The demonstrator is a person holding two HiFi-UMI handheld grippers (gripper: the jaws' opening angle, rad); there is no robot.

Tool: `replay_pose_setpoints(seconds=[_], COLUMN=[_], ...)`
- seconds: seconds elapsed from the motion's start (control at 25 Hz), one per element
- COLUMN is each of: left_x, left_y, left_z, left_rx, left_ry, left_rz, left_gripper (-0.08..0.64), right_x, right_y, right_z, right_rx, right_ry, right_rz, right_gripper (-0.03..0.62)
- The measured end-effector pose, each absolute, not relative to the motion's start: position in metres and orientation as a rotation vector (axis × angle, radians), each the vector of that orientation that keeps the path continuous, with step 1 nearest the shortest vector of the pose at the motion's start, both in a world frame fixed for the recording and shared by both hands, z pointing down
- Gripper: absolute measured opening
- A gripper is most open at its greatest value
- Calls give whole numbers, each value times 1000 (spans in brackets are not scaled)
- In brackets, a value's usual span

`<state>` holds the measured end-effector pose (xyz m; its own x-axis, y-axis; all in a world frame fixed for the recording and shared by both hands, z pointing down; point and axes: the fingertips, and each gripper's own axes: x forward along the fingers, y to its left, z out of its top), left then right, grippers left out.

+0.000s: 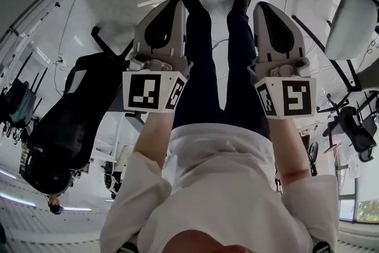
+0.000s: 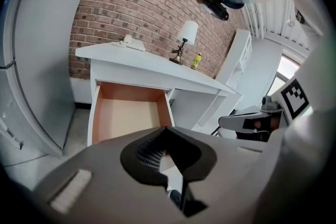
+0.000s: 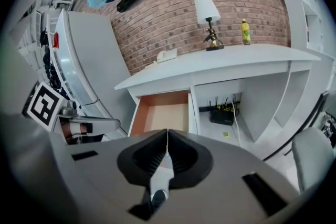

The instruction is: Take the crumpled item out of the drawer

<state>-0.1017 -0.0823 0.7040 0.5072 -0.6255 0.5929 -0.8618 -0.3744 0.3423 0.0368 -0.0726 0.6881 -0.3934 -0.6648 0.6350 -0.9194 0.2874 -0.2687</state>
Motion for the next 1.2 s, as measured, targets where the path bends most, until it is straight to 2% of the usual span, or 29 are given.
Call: replay_pose_setpoints(seconds=[0.44,0.48,0.52,0.56,1.2], left_x=[-86,-81,-76,-72,-45], left_y=[-92,-91,-91,-92,-137], left_z=[715,719,724,728,777], left_rx=[2154,2150,2143,2139,2223], left_ry=[-1145,-1112,-1079,-1054,-922], left_rz=[564,570,579,589,814], left_gripper=[9,63,194,225,225], right_x=[43,45,47,50,77], right_y=[-74,-73,-72,-72,-71], right_z=[693,694,696,697,708], right_rx=[1444,1446,1448,1452,1497], right_ry=[-2163,-2160,-2156,-2152,-2133], right_rz=[895,900,907,914,975], right_gripper=[9,8,8,9,9])
